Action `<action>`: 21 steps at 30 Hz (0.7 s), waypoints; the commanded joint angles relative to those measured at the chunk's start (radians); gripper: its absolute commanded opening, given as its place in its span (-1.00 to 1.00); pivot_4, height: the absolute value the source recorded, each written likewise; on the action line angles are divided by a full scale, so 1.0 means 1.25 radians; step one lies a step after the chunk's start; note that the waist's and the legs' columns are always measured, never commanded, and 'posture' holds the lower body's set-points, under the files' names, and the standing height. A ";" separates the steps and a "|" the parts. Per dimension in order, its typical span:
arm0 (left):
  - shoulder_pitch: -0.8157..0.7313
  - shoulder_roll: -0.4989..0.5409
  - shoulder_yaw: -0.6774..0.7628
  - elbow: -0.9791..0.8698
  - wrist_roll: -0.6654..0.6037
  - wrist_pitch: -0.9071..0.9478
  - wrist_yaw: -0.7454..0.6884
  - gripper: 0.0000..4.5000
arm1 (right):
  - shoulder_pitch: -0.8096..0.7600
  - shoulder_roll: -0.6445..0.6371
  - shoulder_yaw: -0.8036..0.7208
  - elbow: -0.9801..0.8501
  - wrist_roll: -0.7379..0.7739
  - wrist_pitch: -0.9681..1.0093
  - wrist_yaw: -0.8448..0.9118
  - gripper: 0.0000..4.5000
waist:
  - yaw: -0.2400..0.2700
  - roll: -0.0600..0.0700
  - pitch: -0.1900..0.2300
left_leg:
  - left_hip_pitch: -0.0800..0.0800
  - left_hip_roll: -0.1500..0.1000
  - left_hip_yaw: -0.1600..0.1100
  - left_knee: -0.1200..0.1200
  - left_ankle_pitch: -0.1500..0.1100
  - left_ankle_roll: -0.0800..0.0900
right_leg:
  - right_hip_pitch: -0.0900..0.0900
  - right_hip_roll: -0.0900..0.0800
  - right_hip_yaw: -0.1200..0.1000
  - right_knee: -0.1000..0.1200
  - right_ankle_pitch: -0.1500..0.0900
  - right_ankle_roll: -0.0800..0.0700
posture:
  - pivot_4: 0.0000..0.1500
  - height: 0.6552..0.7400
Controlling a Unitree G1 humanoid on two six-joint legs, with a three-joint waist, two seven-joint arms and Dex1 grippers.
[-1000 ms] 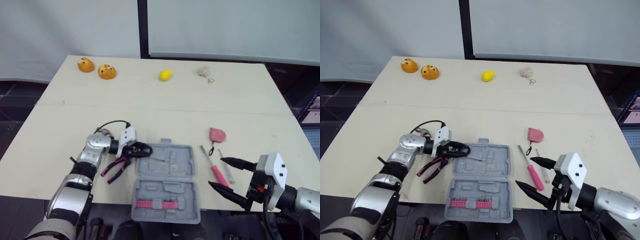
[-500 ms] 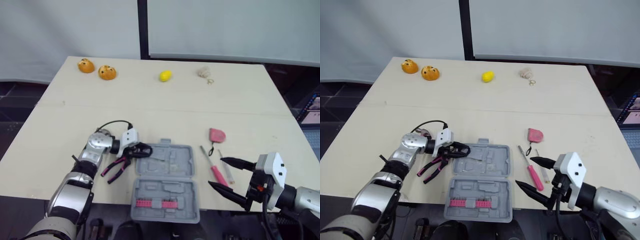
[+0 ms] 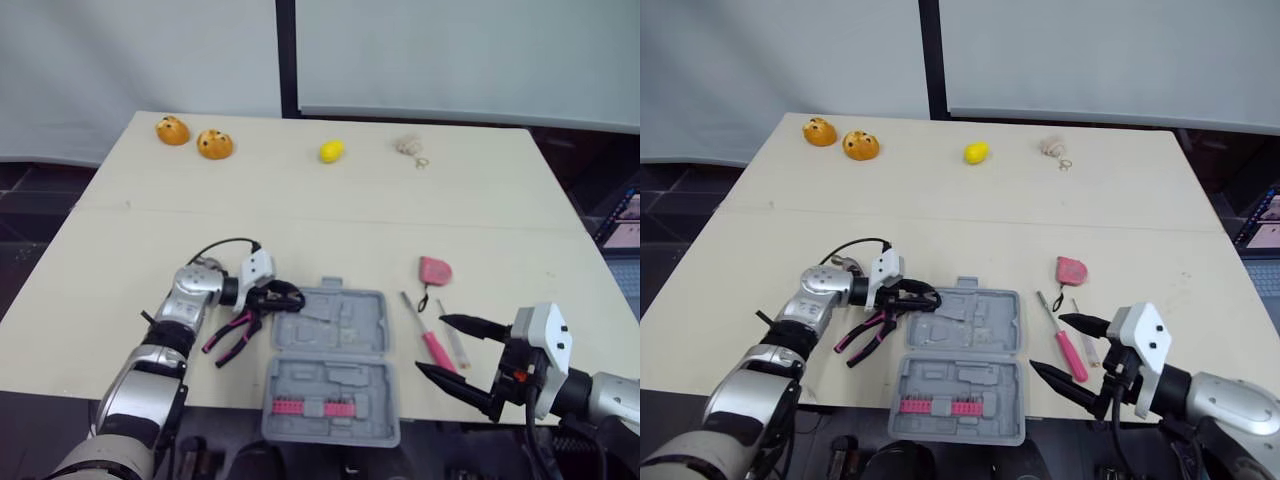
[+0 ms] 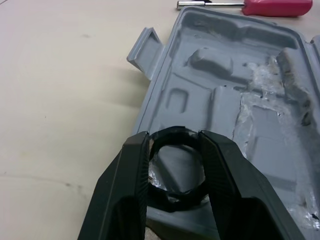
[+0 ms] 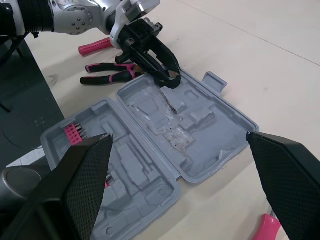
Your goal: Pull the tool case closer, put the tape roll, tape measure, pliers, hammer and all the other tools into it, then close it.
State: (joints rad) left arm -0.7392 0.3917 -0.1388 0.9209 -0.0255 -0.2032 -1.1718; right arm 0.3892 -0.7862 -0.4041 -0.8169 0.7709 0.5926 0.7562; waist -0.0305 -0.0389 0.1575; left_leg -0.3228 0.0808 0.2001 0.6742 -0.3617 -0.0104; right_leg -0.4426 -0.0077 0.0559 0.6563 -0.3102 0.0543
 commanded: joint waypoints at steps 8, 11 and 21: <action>0.000 0.014 -0.043 0.028 0.069 -0.108 0.013 -0.25 | 0.002 -0.007 -0.035 -0.020 0.017 0.010 -0.005 1.00 | 0.000 0.000 0.000 | 0.000 0.000 0.000 0.000 0.000 0.000 | 0.000 0.000 0.000 0.000 0.000 0.000 | 1.00 1.00; -0.007 0.018 -0.050 0.044 0.081 -0.124 0.028 -0.25 | -0.001 -0.005 -0.035 -0.019 0.015 0.012 -0.006 1.00 | 0.000 0.000 0.000 | 0.001 0.000 0.000 -0.001 0.000 0.000 | 0.000 0.000 0.000 0.000 0.000 0.000 | 1.00 1.00; -0.019 0.029 0.001 -0.005 -0.006 -0.087 -0.045 -0.25 | -0.011 -0.003 -0.036 -0.011 0.013 0.015 -0.010 1.00 | -0.003 0.000 0.000 | 0.001 0.000 0.000 -0.001 0.000 0.000 | 0.000 0.000 0.000 0.000 0.000 0.000 | 1.00 1.00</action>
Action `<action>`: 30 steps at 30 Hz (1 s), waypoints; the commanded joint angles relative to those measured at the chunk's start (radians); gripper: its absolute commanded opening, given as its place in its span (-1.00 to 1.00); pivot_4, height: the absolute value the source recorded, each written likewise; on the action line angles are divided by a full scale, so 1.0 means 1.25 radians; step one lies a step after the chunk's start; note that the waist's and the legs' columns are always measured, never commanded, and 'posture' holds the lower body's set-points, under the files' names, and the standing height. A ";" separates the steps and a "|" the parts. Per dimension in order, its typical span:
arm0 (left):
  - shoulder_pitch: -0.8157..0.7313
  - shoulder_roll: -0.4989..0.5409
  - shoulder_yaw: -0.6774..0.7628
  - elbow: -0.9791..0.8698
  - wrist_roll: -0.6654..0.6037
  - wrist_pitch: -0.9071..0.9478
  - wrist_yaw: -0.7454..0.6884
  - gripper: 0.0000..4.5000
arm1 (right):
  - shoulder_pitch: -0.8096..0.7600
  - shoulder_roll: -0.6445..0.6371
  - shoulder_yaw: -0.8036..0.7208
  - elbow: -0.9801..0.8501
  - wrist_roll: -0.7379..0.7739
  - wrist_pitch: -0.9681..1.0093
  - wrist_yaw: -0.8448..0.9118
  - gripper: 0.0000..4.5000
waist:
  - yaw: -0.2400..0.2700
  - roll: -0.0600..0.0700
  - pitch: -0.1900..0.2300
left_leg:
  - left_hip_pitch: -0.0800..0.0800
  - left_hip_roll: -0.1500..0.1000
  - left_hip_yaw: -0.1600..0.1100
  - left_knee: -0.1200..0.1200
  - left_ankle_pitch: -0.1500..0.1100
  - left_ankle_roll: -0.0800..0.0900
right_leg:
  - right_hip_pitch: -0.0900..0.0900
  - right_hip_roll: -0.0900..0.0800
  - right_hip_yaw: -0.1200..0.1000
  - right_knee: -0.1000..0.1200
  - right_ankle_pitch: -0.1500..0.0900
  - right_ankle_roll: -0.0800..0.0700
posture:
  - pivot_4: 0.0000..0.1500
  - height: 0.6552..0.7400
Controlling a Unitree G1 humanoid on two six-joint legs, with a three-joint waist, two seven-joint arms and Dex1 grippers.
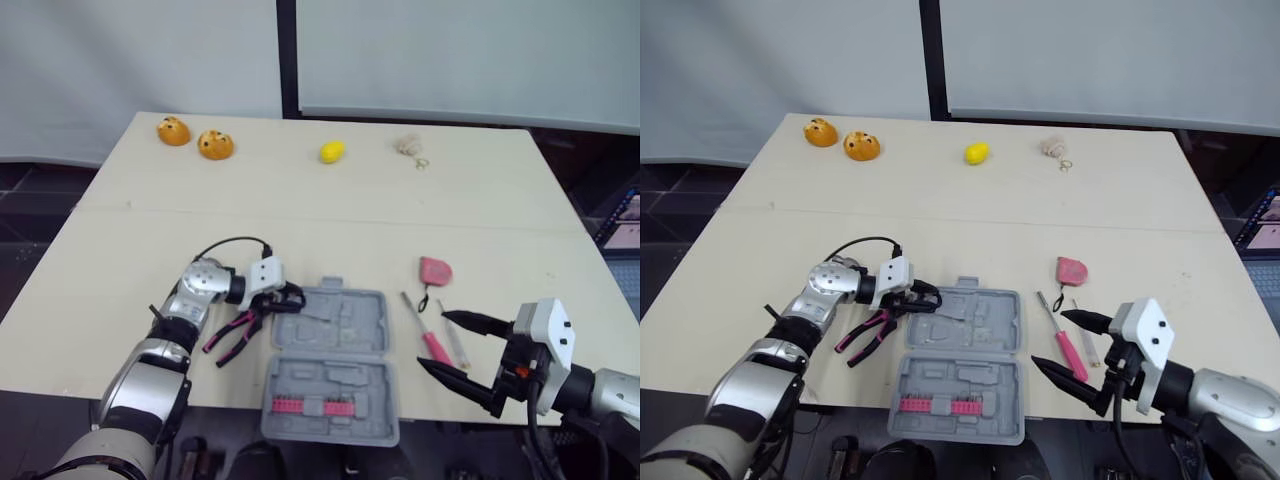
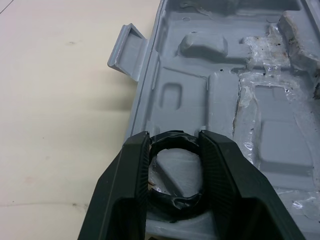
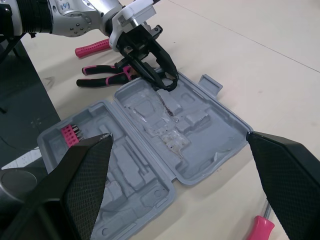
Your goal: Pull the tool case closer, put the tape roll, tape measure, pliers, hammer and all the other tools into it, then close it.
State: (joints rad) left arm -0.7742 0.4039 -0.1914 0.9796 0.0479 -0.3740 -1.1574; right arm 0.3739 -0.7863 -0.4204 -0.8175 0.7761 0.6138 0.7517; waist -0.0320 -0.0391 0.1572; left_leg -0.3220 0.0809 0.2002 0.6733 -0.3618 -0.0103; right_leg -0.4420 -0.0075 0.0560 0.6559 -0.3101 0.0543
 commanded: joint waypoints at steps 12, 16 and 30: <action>0.352 0.340 0.339 -0.503 -0.307 0.472 -0.087 0.99 | 0.130 -0.048 -0.299 0.115 0.024 0.029 0.108 1.00 | -0.021 0.000 0.000 | 0.002 0.002 0.001 -0.005 0.001 -0.002 | -0.001 -0.001 0.000 0.000 -0.001 -0.001 | 1.00 1.00; 0.501 0.427 0.468 -0.449 -0.294 0.447 -0.022 0.99 | 0.187 -0.066 -0.375 0.252 -0.046 -0.011 0.189 1.00 | -0.020 -0.001 0.000 | 0.003 0.002 0.001 -0.007 0.001 -0.001 | 0.000 -0.001 -0.001 -0.002 -0.001 -0.002 | 1.00 1.00; 0.671 0.510 0.601 -0.358 -0.308 0.352 0.009 0.99 | 0.151 -0.083 -0.382 0.456 -0.172 -0.084 0.217 1.00 | -0.021 -0.001 0.000 | 0.002 0.002 0.001 -0.009 -0.003 -0.001 | 0.001 -0.005 -0.004 -0.009 -0.006 -0.014 | 1.00 1.00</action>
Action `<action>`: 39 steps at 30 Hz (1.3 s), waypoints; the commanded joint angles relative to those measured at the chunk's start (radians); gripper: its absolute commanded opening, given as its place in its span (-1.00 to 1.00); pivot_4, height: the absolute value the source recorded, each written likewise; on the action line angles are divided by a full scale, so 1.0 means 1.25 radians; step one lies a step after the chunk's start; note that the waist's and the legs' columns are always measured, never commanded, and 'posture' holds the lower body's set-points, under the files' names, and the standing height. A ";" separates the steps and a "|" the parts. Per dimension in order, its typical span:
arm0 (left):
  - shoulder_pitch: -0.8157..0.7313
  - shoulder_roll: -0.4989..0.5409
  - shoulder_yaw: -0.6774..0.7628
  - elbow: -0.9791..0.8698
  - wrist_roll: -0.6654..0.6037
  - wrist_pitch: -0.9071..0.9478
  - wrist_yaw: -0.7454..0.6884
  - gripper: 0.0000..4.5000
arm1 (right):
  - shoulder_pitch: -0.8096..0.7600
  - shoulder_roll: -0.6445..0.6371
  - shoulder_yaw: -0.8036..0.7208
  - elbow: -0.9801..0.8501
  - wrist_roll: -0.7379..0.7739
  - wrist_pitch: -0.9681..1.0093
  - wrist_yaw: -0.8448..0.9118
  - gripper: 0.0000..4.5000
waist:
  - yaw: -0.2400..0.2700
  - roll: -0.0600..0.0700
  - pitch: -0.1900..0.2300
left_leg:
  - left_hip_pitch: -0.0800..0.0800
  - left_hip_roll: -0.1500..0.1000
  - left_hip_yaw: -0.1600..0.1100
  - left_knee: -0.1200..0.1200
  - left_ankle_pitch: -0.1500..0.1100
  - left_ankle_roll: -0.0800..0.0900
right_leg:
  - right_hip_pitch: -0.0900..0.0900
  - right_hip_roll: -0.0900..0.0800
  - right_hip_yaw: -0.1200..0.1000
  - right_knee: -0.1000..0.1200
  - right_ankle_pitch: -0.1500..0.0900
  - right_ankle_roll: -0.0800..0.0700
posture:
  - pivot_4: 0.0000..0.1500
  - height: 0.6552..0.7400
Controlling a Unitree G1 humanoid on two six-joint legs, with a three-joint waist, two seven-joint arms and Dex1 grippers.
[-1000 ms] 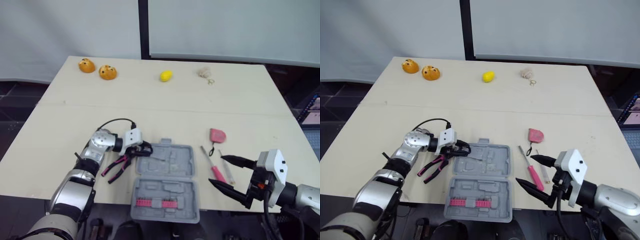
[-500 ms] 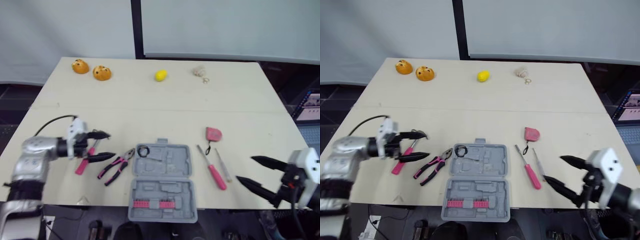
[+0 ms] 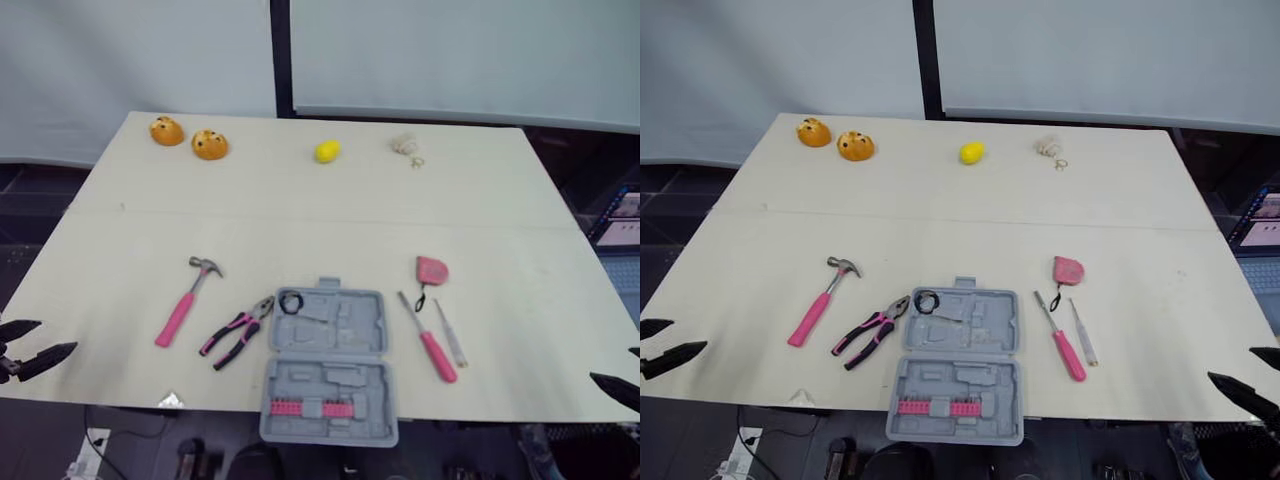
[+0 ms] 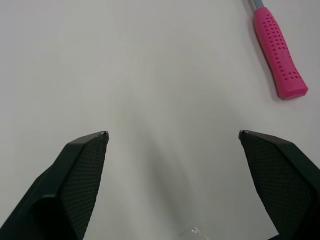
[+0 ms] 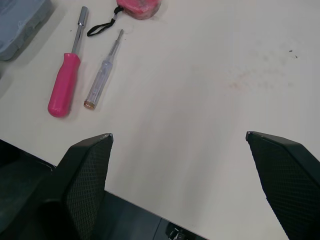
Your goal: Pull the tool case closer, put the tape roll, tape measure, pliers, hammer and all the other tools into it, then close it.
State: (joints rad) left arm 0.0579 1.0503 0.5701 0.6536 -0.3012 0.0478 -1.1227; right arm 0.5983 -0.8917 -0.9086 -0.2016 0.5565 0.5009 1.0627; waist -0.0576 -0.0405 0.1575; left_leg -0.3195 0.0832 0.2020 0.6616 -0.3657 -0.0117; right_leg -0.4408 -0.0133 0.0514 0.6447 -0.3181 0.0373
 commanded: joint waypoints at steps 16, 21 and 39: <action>-0.257 -0.105 -0.369 -0.727 -0.204 0.301 -0.101 0.99 | -0.382 0.279 0.411 -0.393 0.047 0.330 -0.571 1.00 | -0.006 0.005 0.001 | 0.000 -0.001 0.002 0.001 0.002 -0.002 | -0.001 0.003 0.003 0.003 0.007 0.012 | 1.00 1.00; -0.365 -0.163 -0.457 -0.730 -0.209 0.303 -0.139 0.99 | -0.470 0.370 0.524 -0.354 -0.023 0.367 -0.706 1.00 | -0.016 0.006 0.001 | 0.000 -0.002 0.002 0.002 0.003 -0.003 | -0.002 0.005 0.004 0.004 0.007 0.012 | 1.00 1.00; -0.417 -0.208 -0.469 -0.649 -0.166 0.239 -0.146 1.00 | -0.665 0.483 0.670 -0.041 -0.194 0.297 -0.772 0.89 | -0.024 0.007 0.001 | 0.000 -0.001 0.002 0.002 0.004 -0.004 | -0.003 0.006 0.004 0.007 0.006 0.011 | 1.00 1.00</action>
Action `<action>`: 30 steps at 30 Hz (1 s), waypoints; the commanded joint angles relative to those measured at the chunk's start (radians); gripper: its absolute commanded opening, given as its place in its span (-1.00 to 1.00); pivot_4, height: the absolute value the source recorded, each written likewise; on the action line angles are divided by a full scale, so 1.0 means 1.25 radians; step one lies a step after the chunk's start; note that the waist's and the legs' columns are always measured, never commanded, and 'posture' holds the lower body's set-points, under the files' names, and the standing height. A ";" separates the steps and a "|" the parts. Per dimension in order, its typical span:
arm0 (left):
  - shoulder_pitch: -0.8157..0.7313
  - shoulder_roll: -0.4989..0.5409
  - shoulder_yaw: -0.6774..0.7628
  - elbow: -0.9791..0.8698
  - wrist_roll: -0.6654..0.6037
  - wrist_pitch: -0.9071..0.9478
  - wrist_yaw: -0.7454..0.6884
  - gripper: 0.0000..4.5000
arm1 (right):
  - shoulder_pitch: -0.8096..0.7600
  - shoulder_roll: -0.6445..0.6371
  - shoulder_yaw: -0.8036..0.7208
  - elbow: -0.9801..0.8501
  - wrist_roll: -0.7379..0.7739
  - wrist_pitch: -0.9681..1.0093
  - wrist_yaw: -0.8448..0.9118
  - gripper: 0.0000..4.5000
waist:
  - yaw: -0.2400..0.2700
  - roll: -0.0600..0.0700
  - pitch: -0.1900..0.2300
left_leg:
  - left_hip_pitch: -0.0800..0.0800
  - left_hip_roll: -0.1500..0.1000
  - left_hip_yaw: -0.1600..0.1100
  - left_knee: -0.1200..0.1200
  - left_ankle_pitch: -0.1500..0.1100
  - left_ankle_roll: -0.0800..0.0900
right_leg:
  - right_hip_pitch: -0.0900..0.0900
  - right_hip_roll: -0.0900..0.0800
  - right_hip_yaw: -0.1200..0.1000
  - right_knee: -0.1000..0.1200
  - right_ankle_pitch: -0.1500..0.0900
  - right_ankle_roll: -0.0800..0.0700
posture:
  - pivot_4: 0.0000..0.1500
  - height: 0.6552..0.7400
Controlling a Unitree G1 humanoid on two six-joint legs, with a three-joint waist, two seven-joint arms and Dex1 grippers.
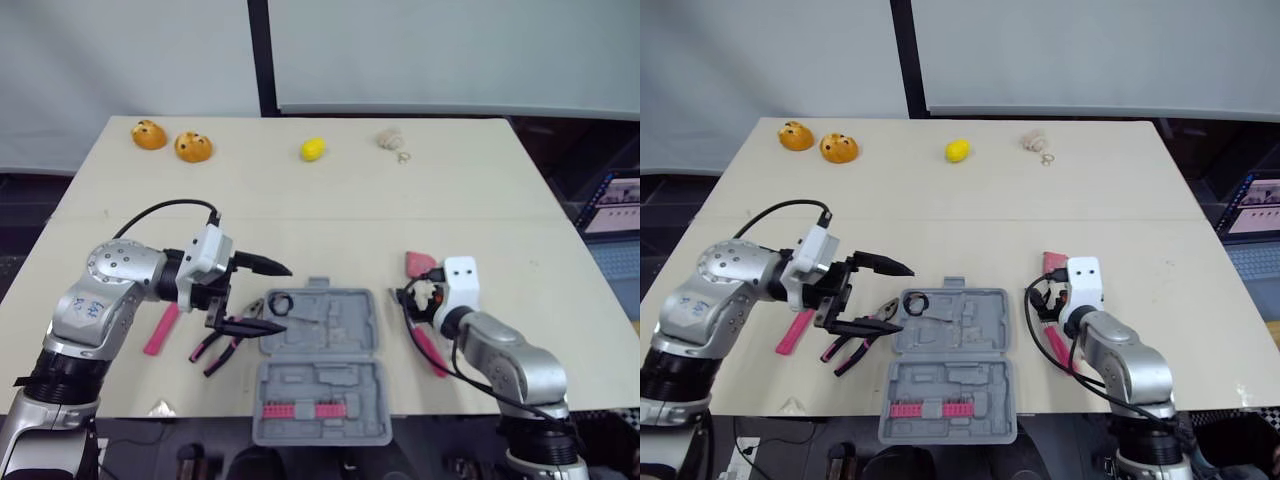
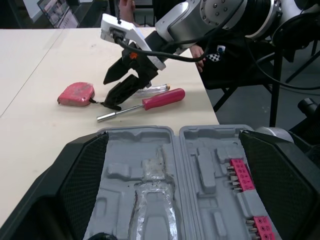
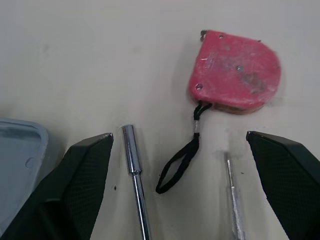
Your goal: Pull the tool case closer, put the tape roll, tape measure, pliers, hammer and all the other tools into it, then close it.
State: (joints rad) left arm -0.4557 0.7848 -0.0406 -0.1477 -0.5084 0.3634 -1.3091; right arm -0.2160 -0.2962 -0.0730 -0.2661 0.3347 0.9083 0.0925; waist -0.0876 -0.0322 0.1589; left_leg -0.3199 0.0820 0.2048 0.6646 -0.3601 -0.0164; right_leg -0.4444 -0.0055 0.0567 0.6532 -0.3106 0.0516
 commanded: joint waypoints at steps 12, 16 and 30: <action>0.003 0.001 0.011 -0.002 0.022 -0.041 0.008 1.00 | -0.073 0.038 0.008 0.140 -0.061 -0.083 0.009 0.47 | -0.001 0.000 0.000 | 0.000 0.001 0.000 0.000 0.000 0.000 | 0.000 0.000 0.000 0.000 0.000 0.000 | 1.00 1.00; -0.006 -0.003 0.008 0.009 0.030 -0.050 0.007 1.00 | -0.091 0.049 0.002 0.181 -0.073 -0.091 -0.002 0.47 | -0.002 0.000 0.000 | 0.000 0.001 0.000 0.000 0.000 0.000 | 0.000 0.000 0.000 0.000 0.000 0.000 | 1.00 1.00; -0.022 -0.015 0.003 0.038 0.057 -0.082 0.007 1.00 | -0.115 0.071 -0.012 0.245 -0.091 -0.105 0.008 -0.99 | -0.022 0.000 0.000 | 0.000 0.001 0.000 -0.001 0.001 -0.001 | 0.000 0.000 0.000 0.000 0.000 0.000 | 1.00 1.00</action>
State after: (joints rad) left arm -0.4651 0.7635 -0.0426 -0.1020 -0.4423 0.2769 -1.3017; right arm -0.3650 -0.2169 -0.0886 0.0381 0.2200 0.7767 0.0931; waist -0.1145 -0.0316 0.1592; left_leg -0.3196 0.0839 0.2047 0.6637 -0.3592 -0.0178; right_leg -0.4445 -0.0048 0.0565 0.6538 -0.3108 0.0512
